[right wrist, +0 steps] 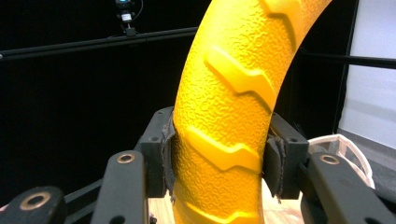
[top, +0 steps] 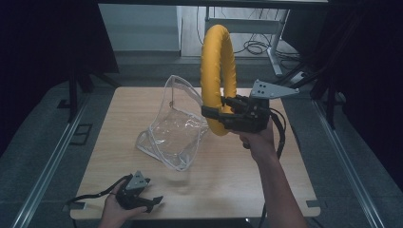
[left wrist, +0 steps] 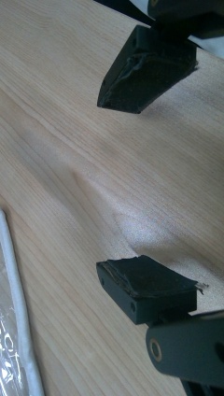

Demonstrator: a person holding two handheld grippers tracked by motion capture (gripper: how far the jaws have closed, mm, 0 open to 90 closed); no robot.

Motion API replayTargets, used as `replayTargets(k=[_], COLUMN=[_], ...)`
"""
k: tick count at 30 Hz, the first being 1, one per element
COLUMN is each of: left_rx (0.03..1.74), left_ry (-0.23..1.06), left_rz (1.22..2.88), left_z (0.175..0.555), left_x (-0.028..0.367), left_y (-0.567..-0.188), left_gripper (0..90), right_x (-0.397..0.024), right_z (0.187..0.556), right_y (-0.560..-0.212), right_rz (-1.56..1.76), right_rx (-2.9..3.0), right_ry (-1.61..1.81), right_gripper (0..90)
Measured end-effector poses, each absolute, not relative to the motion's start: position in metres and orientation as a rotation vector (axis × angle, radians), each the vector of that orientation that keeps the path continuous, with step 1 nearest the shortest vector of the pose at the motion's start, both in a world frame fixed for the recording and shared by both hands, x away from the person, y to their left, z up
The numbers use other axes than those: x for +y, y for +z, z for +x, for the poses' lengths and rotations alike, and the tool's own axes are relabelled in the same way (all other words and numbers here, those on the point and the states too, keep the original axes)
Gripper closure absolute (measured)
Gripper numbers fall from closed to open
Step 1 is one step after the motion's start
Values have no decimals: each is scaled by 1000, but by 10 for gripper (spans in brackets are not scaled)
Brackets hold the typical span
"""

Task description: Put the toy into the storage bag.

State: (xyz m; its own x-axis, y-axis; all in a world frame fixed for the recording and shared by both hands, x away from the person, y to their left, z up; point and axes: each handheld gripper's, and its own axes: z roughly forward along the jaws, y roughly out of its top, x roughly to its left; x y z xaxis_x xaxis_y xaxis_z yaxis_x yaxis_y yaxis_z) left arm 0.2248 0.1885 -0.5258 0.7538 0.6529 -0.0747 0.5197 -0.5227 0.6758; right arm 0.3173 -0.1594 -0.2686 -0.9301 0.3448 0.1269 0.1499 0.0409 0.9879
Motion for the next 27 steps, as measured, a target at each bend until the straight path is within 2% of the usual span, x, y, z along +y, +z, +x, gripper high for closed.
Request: replayTargets(k=[14,27], left_rx=[868,867], left_ry=[247,251], left_rz=[2243,2245], left_z=[224,224], left_x=[189,189], left_y=[-525,-525], left_gripper=[186,186], right_x=[-135,-115], right_z=[308,306], right_y=[-254,-256], right_rz=[409,350], right_rx=[2154,2174], right_ry=[2081,2131], right_gripper=[514,513])
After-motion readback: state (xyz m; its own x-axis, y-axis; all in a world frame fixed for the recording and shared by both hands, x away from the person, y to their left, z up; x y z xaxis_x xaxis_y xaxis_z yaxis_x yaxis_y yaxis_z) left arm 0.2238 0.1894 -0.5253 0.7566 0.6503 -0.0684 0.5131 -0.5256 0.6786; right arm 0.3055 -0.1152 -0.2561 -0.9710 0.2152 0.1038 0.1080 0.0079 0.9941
